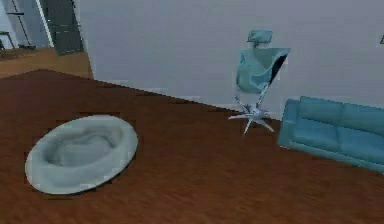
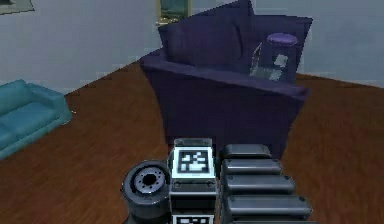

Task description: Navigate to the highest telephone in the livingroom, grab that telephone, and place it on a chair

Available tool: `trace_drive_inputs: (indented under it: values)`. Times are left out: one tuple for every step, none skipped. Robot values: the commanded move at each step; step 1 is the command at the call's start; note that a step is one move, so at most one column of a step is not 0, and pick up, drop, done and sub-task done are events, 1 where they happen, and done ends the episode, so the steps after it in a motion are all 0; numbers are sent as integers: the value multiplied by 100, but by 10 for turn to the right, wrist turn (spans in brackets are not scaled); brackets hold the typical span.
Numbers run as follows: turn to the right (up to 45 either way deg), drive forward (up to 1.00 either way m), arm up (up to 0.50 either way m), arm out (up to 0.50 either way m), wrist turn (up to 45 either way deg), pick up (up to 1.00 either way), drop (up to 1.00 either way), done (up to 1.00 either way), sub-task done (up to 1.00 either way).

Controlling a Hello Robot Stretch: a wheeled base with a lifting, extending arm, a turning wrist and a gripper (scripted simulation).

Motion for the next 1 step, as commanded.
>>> trace_drive_inputs:
  values:
    - [0, 100, 0, 0, 0, 0, 0, 0, 0]
